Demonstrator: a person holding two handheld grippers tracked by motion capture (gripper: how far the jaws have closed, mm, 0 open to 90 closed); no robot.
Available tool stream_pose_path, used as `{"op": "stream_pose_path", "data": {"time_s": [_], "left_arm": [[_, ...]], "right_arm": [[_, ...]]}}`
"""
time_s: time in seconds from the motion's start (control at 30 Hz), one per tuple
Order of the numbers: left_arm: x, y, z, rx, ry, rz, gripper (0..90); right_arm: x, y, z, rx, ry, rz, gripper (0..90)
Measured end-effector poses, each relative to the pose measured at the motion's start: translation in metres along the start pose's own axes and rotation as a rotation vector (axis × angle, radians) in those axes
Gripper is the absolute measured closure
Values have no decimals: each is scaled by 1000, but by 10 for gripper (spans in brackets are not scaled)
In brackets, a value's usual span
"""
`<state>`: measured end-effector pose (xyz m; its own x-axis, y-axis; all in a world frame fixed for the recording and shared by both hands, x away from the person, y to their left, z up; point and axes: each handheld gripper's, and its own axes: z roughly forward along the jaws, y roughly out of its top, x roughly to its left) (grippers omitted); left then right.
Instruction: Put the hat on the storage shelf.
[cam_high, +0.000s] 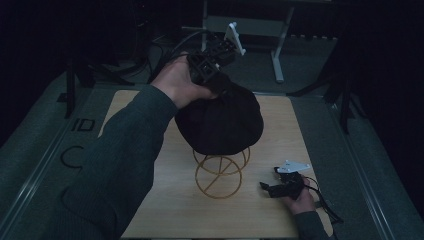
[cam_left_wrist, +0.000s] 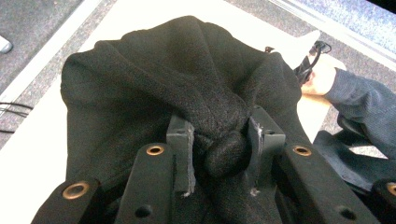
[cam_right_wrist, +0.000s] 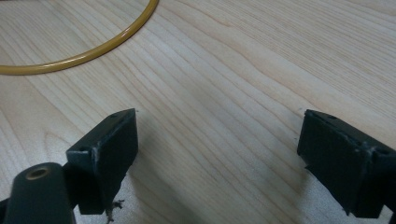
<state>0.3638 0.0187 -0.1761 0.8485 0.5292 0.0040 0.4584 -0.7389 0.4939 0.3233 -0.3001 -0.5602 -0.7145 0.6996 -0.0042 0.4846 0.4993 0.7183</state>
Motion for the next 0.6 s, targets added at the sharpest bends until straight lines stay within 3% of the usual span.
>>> {"op": "stream_pose_path", "data": {"time_s": [0.6], "left_arm": [[-4, -7, 12, 35, -31, 16, 670]], "right_arm": [[0, 0, 0, 0, 0, 0, 119]]}}
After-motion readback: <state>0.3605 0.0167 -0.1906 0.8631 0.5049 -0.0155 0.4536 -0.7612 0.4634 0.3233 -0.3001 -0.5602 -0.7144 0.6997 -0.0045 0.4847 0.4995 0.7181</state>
